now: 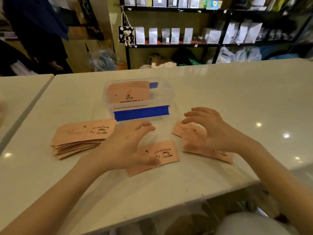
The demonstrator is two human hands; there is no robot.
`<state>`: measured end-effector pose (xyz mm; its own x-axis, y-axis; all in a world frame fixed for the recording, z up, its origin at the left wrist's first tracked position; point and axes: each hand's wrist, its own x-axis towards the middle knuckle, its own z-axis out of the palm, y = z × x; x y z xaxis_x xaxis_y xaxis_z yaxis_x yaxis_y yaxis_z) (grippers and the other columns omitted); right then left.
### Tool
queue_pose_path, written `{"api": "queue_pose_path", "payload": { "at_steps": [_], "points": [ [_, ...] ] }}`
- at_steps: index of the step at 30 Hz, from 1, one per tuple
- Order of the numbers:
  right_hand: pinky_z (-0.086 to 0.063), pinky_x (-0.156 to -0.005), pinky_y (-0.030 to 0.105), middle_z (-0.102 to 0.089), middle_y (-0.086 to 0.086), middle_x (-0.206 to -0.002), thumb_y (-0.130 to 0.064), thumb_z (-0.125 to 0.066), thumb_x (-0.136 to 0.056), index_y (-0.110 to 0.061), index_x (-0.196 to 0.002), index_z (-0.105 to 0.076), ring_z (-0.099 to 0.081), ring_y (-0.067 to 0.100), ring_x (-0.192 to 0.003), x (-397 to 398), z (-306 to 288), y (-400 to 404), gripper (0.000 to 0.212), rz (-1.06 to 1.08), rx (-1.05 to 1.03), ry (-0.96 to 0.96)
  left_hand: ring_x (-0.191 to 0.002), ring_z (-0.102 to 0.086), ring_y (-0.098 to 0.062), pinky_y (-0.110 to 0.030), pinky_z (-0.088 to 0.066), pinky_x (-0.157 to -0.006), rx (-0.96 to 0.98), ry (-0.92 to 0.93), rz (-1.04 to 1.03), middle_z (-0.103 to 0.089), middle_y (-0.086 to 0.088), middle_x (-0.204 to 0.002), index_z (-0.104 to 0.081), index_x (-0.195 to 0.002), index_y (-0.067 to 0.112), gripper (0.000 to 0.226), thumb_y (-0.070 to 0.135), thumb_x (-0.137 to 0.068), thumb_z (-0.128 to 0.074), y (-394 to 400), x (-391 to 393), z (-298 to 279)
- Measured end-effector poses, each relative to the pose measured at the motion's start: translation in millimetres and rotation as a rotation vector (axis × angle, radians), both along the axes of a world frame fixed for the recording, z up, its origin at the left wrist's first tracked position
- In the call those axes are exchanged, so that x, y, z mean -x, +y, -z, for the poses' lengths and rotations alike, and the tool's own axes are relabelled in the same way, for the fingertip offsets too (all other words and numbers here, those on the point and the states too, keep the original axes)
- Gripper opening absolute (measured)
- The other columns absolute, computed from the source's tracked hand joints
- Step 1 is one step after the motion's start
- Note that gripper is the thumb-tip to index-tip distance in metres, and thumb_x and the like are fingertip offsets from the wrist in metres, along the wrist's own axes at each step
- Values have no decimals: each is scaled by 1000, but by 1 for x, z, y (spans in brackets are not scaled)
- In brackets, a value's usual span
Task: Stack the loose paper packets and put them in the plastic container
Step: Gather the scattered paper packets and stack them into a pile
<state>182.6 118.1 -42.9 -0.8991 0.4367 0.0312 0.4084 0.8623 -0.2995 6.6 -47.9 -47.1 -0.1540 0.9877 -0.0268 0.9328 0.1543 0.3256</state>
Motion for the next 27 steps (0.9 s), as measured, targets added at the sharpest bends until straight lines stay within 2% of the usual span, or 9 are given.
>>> {"api": "queue_pose_path", "payload": {
  "at_steps": [3, 8, 14, 18, 21, 23, 27],
  "points": [
    [-4, -109, 31, -33, -8, -144, -67, -62, -56, -30, -127, -43, -13, 12, -137, -18, 9, 9, 83, 31, -31, -117, -134, -17, -6, -33, -16, -111, 57, 44, 5, -21, 14, -147, -24, -136, 32, 92, 70, -58, -56, 5, -3, 7],
    [-2, -110, 34, -30, -8, -146, -71, -54, -52, -28, -133, -37, -12, 14, -137, -38, 15, 17, 93, 60, -21, -189, -131, -21, -8, -28, -21, -108, 109, 88, 25, -24, 12, -146, -32, -132, 27, 95, 73, -53, -56, -1, 2, 6],
    [-5, -108, 31, -39, -8, -140, -66, -58, -53, -30, -124, -48, -20, 13, -134, -44, 17, 18, 81, 69, 11, -97, -125, -26, -1, -13, -21, -96, 75, 103, 109, -34, 14, -140, -41, -129, 27, 98, 80, -46, -43, -9, 6, 7],
    [-7, -107, 31, -42, -9, -137, -63, -60, -53, -28, -122, -50, -22, 12, -133, -41, 17, 18, 78, 62, 15, -42, -115, -24, 8, -12, -22, -95, 48, 56, 126, -39, 16, -136, -44, -126, 27, 88, 75, -53, -46, -9, 8, 12],
    [-8, -109, 33, -43, -9, -135, -59, -69, -55, -28, -119, -52, -24, 11, -132, -33, 14, 14, 74, 60, 39, 21, -115, -27, 8, -10, -19, -95, 12, 32, 115, -41, 14, -135, -45, -126, 26, 86, 70, -53, -60, -7, 7, 13],
    [-9, -111, 35, -43, -10, -135, -57, -70, -57, -29, -119, -51, -24, 10, -132, -27, 11, 11, 71, 52, 61, 58, -119, -30, 4, -10, -18, -95, -32, 41, 104, -41, 14, -135, -45, -125, 25, 79, 61, -56, -58, -7, 6, 12],
    [-14, -111, 35, -43, -12, -134, -53, -72, -61, -31, -119, -50, -25, 9, -131, -10, 2, 1, 66, 25, 93, 144, -116, -34, 4, -13, -25, -95, -140, 37, 77, -42, 16, -133, -47, -122, 28, 79, 64, -53, -52, -9, 10, 4]
  ]
}}
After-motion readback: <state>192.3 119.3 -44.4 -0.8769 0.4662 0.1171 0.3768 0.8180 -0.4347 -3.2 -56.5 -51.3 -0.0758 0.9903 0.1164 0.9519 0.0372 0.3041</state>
